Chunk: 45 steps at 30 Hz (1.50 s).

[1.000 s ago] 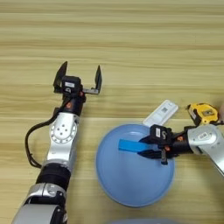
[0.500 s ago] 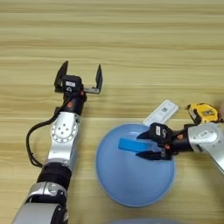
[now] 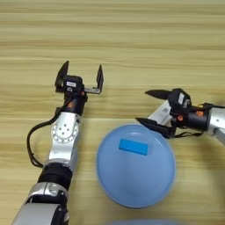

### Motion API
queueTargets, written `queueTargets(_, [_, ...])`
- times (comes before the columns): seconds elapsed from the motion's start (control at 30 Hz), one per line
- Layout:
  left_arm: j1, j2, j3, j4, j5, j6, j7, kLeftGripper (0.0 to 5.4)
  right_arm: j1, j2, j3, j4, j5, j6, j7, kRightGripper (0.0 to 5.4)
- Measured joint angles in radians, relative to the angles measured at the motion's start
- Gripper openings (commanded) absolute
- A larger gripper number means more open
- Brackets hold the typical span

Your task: Move the objects on the table

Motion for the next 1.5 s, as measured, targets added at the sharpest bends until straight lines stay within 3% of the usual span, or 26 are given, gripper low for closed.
queueTargets(0.13, [-0.002,0.001,-0.002,0.000,0.000,-0.002,0.000,5.40,0.041,0.017,-0.117,-0.076,0.076,0.024,-0.092,5.33])
queueTargets(0.4, [-0.004,0.000,-0.009,0.007,0.001,-0.003,0.001,5.40,0.105,0.039,-0.376,-0.109,0.177,0.025,-0.272,5.38])
queueTargets(0.47, [-0.004,0.001,-0.009,0.012,0.001,-0.003,0.001,5.40,0.107,0.041,-0.447,-0.079,0.177,0.000,-0.317,5.38])
queueTargets(0.57, [-0.006,0.001,-0.010,0.021,0.001,-0.003,0.001,5.40,0.126,0.034,-0.514,0.000,0.124,-0.072,-0.375,5.38])
queueTargets(0.83, [-0.016,0.003,-0.009,0.033,0.001,-0.007,0.002,5.40,0.186,0.036,-0.584,0.152,0.093,-0.159,-0.420,5.38])
queueTargets(1.03, [-0.017,0.006,-0.009,0.036,0.001,-0.009,0.002,5.40,0.297,0.078,-0.629,0.208,0.174,-0.181,-0.386,5.38])
queueTargets(1.33, [-0.030,0.008,-0.009,0.044,0.000,-0.009,0.002,5.40,0.399,0.136,-0.623,0.254,0.199,-0.270,-0.304,5.38])
queueTargets(1.5, [-0.037,0.009,-0.009,0.058,0.000,-0.011,0.002,5.40,0.424,0.146,-0.615,0.273,0.198,-0.314,-0.283,5.38])
